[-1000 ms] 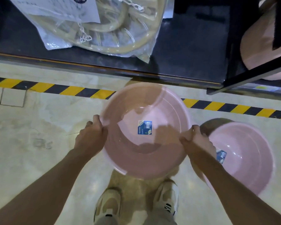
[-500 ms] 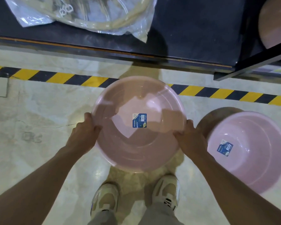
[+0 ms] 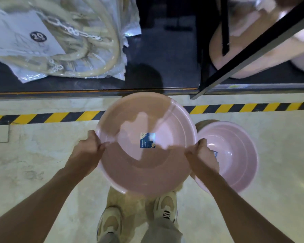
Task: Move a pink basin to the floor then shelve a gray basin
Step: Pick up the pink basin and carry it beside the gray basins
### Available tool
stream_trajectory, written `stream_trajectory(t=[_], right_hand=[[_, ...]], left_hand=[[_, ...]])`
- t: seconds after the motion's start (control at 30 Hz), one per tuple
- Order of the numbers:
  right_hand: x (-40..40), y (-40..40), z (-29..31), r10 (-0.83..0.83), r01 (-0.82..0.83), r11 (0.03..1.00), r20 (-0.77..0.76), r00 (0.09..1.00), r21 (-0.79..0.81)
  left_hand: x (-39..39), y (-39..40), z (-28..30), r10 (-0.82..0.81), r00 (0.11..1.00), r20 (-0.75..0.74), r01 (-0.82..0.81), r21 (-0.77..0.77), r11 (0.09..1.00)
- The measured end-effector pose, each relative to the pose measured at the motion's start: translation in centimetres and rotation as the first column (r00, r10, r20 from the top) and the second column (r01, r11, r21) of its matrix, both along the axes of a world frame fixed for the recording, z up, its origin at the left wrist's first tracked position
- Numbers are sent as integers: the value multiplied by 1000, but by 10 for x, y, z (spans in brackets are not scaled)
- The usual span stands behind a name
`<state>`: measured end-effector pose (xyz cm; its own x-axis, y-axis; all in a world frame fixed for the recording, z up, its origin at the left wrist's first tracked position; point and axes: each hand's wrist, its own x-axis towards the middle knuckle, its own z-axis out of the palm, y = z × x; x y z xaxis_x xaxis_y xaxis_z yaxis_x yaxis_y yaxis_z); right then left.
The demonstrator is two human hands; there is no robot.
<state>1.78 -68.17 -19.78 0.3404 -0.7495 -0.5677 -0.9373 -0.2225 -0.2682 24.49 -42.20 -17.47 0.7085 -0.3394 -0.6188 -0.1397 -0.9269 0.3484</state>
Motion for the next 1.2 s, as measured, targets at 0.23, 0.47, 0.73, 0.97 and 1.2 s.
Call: stream_trajectory(t=[0.23, 0.47, 0.73, 0.97, 1.2], right_hand=[[-72, -30, 80, -89, 92, 995, 81, 993, -40], [-175, -66, 130, -309, 306, 945, -9, 951, -119], [-282, -94, 132, -490, 483, 870, -57, 870, -102], [-300, -103, 80, -540, 537, 842, -85, 837, -53], [-287, -102, -1, -516, 515, 857, -79, 853, -35]], left_hand=[[-16, -78, 67, -226, 974, 19, 226, -21, 974], [-84, -177, 87, -462, 883, 86, 468, -86, 879], [-170, -258, 70, -597, 802, -1, 593, -115, 797], [-189, -276, 29, -575, 817, -50, 574, -38, 818], [-179, -284, -30, -610, 792, -25, 610, -4, 792]])
